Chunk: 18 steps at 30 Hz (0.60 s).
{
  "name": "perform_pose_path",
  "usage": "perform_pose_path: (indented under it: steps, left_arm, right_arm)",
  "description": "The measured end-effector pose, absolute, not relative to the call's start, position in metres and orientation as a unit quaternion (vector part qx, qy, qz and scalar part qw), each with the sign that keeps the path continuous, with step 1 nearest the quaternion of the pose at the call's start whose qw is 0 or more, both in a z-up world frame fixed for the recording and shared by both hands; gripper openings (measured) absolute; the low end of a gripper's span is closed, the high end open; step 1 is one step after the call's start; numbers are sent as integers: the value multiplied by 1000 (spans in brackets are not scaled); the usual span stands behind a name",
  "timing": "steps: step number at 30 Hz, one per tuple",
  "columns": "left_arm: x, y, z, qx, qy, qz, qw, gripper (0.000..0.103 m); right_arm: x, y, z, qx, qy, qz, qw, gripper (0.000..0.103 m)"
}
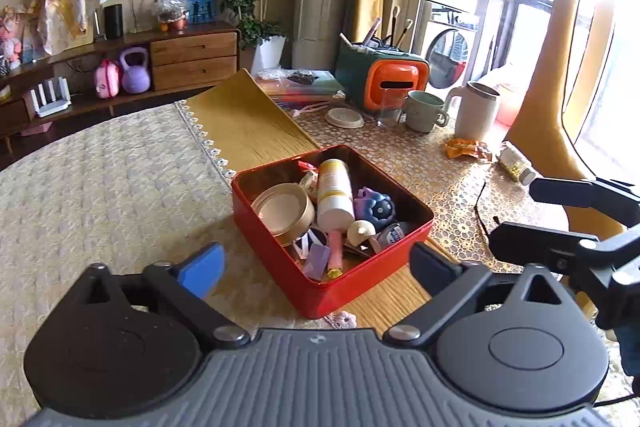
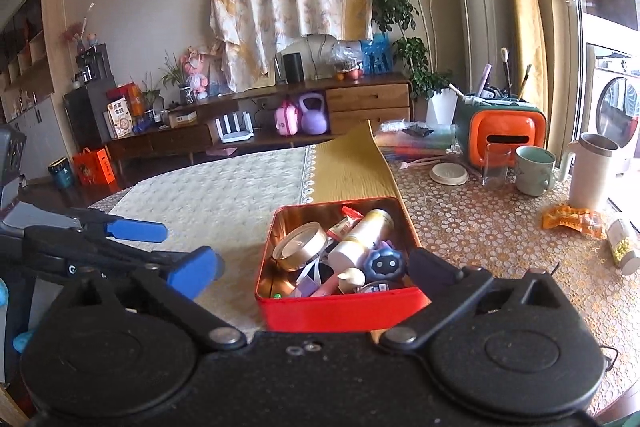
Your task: Organize rigid objects
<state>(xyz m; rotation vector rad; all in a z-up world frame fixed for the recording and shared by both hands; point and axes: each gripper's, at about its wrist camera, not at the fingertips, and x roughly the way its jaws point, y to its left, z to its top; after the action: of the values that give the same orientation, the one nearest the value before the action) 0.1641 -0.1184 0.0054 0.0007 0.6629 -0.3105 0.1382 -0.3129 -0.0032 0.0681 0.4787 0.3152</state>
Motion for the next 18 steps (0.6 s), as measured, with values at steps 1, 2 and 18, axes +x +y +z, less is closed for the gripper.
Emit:
perform_pose_path:
  steps: [1,2,18]
  left_arm:
    - [163,-119,5,3,323,-153,934,102]
    - [161,-120,4,6,322,-153,934,102]
    - [145,-118,3,15,316,-147,937,103]
  right_arm:
    - [136,-312,-3,33,235,156,959,103]
    - [133,-311,-3,33,233,157,959,103]
    - [118,-316,-12,74,239,138,958,103]
